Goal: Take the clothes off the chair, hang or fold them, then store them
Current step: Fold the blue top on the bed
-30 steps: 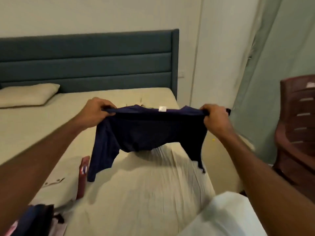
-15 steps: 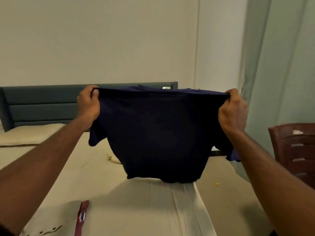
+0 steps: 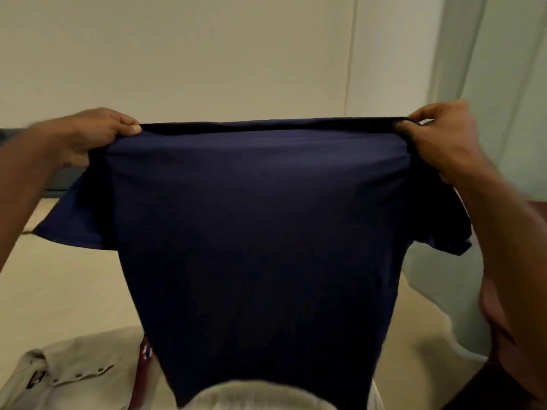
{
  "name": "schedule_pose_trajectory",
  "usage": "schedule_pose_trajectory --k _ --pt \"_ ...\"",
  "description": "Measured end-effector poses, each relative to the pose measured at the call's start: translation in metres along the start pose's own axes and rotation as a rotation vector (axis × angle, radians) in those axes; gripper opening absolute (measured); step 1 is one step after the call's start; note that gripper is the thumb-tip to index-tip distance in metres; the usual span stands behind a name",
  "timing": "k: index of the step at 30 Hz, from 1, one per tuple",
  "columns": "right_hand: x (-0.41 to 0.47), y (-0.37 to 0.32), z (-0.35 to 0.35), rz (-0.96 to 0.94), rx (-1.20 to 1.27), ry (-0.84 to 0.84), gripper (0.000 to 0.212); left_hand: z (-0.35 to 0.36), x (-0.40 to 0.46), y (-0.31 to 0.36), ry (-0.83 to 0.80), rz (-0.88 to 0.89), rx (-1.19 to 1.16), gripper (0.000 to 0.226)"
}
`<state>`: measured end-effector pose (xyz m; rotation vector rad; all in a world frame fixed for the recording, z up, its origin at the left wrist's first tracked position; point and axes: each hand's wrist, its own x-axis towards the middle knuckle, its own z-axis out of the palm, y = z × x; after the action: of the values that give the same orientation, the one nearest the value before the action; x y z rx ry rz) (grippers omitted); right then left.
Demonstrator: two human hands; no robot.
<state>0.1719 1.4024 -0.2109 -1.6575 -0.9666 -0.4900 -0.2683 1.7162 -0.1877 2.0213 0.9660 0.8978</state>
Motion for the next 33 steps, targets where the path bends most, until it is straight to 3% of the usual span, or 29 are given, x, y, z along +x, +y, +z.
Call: schedule_pose_trajectory --k 5,11,16,22,29,33 --pt "-0.021 0.068 0.066 0.05 -0.113 -0.138 0.023 0.065 0.015 -0.083 -0.055 -0.087 0.051 0.022" --pt "-0.13 0.205 0.171 0.163 -0.35 -0.481 0.02 0.187 0.011 -0.251 -0.012 -0.199 0.237 0.025" --pt "-0.202 0.285 0.227 0.217 -0.465 -0.676 0.032 0.261 -0.011 -0.346 0.059 -0.263 0.308 0.017" --pt "-0.208 0.332 0.289 0.193 -0.53 -0.801 0.037 0.297 0.001 -0.406 0.096 -0.263 0.323 0.02" --pt "-0.144 0.363 0.377 0.024 -0.472 -0.731 0.041 0.289 0.099 -0.429 0.195 -0.116 0.426 0.018" --pt "-0.124 0.382 0.429 0.071 -0.443 -0.734 0.041 0.292 0.158 -0.434 0.2 -0.097 0.447 0.019"
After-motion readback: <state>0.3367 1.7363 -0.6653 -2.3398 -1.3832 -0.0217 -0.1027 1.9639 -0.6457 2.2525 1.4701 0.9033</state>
